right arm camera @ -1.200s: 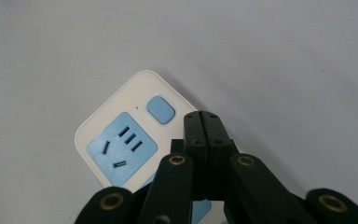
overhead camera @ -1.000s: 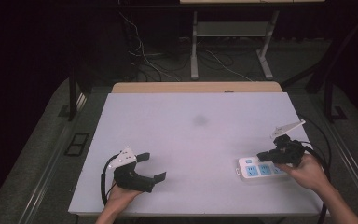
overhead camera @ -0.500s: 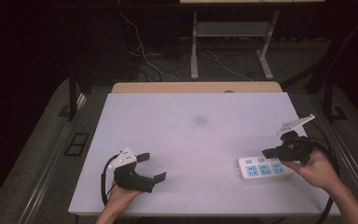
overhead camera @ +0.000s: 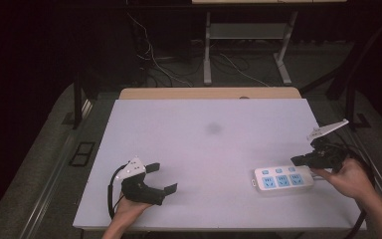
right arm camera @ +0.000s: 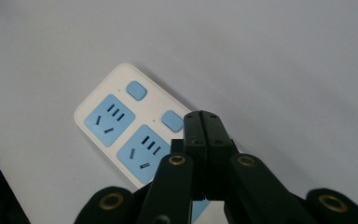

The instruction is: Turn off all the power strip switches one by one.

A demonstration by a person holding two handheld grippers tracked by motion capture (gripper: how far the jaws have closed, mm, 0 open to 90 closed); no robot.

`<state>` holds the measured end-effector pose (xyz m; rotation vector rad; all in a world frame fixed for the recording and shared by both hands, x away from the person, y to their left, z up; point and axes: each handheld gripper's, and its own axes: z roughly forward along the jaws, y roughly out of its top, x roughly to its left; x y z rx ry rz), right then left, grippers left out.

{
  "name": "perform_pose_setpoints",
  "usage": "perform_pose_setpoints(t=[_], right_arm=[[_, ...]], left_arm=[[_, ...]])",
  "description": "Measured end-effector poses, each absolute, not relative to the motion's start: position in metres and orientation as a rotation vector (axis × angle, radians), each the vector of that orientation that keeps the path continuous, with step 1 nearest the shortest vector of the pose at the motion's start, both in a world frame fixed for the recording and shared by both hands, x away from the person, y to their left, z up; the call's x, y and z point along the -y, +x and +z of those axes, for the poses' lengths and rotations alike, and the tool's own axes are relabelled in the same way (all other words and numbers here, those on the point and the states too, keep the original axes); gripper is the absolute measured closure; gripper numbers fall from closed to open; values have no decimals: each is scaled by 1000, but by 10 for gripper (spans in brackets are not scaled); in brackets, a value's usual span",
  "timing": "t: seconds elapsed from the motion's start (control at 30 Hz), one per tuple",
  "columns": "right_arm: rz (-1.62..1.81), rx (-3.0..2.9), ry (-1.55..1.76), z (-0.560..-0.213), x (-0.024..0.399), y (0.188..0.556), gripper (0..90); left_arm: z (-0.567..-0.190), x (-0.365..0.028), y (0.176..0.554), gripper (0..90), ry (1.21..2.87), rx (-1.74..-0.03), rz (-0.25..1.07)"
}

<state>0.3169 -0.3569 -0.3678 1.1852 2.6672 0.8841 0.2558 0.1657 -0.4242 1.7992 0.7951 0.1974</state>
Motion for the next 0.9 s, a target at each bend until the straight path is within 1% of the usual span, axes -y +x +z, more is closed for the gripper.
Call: perform_pose_setpoints(t=[0.3,0.9], right_arm=[[881,-2656,1221,-372,364,322,898],[857,-2683,1266,-398,362,328,898]], left_arm=[[-425,-166,256,0,1798,-797,196],[-425,-166,256,0,1802,-796,196]])
